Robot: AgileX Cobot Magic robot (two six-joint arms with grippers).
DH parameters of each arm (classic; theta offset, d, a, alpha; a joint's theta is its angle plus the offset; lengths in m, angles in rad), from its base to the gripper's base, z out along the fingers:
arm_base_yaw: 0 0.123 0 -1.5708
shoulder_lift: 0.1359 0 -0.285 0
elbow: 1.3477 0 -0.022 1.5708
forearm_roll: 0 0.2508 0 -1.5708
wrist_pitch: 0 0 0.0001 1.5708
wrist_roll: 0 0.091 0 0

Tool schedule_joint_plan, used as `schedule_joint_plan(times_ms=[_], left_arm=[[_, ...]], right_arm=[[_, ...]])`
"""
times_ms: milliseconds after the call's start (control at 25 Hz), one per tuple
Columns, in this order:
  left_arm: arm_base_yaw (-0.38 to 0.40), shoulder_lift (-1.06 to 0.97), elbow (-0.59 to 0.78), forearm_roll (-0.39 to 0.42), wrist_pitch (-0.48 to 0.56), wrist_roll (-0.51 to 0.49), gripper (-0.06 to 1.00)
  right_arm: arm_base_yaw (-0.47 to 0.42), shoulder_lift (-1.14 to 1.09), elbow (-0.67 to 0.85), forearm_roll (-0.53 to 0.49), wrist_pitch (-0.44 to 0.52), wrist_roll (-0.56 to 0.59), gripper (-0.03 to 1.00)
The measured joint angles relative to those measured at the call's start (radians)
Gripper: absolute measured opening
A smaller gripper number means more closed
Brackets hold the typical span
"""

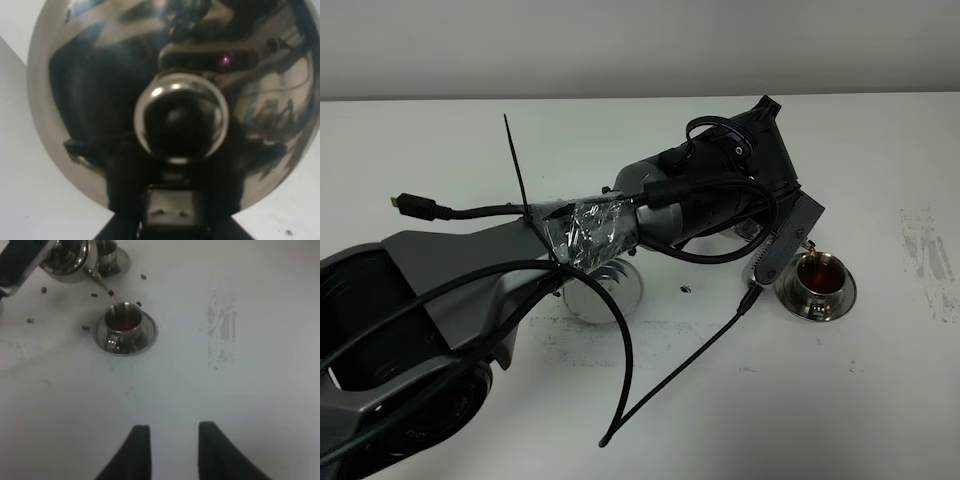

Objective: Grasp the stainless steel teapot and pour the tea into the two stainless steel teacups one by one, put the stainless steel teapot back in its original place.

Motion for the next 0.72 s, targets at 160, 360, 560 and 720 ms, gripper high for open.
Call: schedule_joint_plan(times_ms=[160, 360, 560, 720], left_arm=[[0.0, 0.0, 0.0, 0.0, 0.0, 0.0, 0.17], [0.0, 0.0, 0.0, 0.0, -0.007, 0.0, 0.17], [-0.005, 0.0, 0.0, 0.0, -0.016, -0.002, 0.17], [-0.008, 0.0, 0.0, 0.0, -0.015, -0.001, 0.17]], right_arm=[[0.0, 0.0, 0.0, 0.0, 0.0, 0.0, 0.23], [0.0, 0.0, 0.0, 0.0, 0.0, 0.0, 0.23], [0.0, 0.0, 0.0, 0.0, 0.0, 0.0, 0.23], [0.0, 0.0, 0.0, 0.0, 0.0, 0.0, 0.23]])
